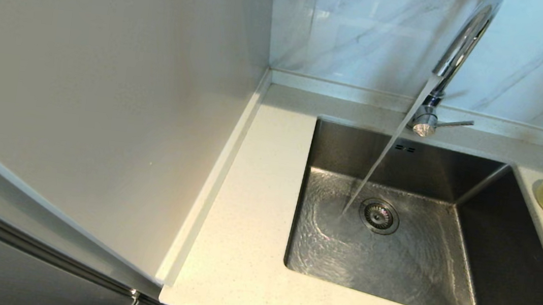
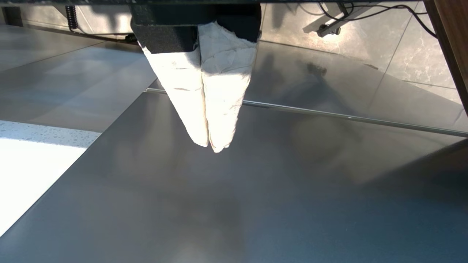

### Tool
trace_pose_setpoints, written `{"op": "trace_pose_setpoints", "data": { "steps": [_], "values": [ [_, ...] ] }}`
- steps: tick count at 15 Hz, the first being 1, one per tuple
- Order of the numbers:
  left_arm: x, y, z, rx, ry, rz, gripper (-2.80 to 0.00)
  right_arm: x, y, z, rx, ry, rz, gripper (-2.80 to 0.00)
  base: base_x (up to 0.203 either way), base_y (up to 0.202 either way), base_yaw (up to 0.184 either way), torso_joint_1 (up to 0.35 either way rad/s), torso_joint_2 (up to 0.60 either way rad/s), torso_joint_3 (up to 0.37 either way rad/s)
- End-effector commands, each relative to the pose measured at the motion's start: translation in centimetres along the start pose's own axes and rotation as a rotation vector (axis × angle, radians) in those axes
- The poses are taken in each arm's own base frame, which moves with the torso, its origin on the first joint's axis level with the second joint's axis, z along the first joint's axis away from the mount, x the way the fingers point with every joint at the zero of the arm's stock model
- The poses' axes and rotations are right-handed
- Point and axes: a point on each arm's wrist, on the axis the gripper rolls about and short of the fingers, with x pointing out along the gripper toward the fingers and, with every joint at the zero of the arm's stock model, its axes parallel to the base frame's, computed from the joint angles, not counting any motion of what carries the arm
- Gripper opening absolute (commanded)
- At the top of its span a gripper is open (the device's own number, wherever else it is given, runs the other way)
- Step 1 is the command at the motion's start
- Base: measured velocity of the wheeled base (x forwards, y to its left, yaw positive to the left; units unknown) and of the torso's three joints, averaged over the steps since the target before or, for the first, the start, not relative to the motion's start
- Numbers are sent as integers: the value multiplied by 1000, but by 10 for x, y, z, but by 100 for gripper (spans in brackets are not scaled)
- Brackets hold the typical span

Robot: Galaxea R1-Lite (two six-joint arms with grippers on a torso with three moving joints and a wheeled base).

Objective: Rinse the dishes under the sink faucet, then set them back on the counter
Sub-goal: Place the chopsticks on the table, then pick up the bowl

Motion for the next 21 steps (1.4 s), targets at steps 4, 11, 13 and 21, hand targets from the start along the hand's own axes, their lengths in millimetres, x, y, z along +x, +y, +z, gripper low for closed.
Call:
{"op": "trace_pose_setpoints", "data": {
  "steps": [4,11,13,21],
  "values": [
    [0,0,0,0,0,0,-280,-16,0,-2,-57,-65,-18,-280,0,0,0,0,0,0],
    [0,0,0,0,0,0,-280,-55,13,45,-180,-307,24,-280,0,0,0,0,0,0],
    [0,0,0,0,0,0,-280,-67,19,63,-219,-340,61,-280,0,0,0,0,0,0],
    [0,0,0,0,0,0,-280,-68,28,106,-351,-368,71,-280,0,0,0,0,0,0]
  ]
}}
